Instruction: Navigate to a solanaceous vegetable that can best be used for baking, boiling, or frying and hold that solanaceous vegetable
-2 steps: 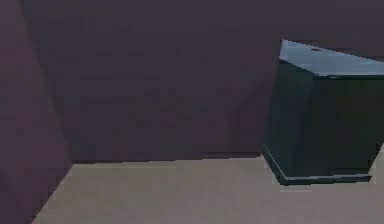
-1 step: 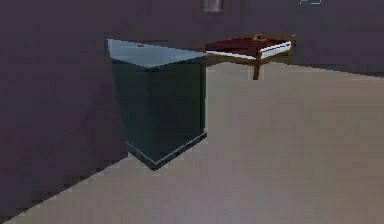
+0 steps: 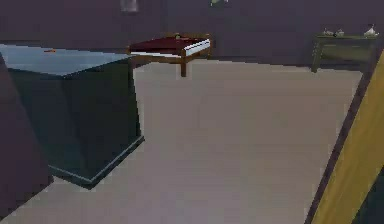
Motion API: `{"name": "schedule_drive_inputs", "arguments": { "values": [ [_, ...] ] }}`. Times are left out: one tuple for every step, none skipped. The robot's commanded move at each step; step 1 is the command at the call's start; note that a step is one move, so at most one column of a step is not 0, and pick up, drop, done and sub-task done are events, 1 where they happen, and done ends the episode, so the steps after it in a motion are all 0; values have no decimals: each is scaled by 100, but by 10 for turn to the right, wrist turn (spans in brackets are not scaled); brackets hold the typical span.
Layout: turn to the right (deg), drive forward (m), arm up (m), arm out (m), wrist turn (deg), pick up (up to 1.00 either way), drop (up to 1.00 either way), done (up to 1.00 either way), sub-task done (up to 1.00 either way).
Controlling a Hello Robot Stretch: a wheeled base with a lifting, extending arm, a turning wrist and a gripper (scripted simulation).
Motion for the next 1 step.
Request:
{"name": "schedule_drive_inputs", "arguments": {
  "values": [
    [0, 40, 0, 0, 0, 0, 0, 0, 0]
  ]
}}
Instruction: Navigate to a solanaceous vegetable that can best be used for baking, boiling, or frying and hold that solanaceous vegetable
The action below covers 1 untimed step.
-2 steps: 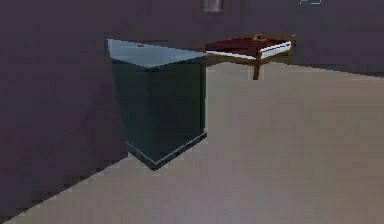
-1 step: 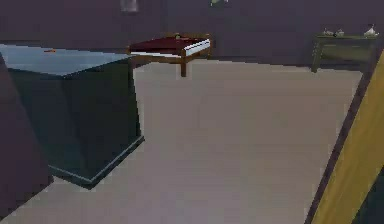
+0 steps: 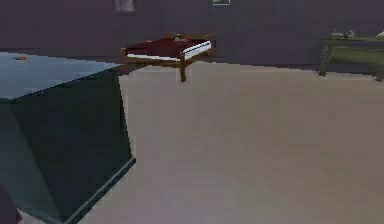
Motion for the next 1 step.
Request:
{"name": "schedule_drive_inputs", "arguments": {
  "values": [
    [-450, 0, 0, 0, 0, 0, 0, 0, 0]
  ]
}}
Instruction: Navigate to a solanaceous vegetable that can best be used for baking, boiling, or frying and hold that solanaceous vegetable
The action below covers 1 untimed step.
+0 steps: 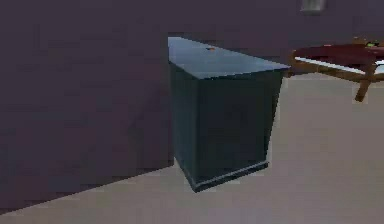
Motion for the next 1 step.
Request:
{"name": "schedule_drive_inputs", "arguments": {
  "values": [
    [-360, 0, 0, 0, 0, 0, 0, 0, 0]
  ]
}}
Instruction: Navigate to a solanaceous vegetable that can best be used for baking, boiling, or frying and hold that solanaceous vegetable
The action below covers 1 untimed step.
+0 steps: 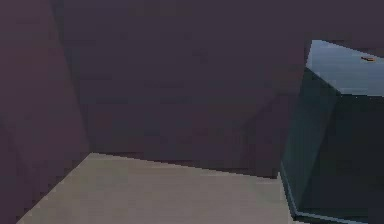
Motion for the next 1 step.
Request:
{"name": "schedule_drive_inputs", "arguments": {
  "values": [
    [-30, 0, 0, 0, 0, 0, 0, 0, 0]
  ]
}}
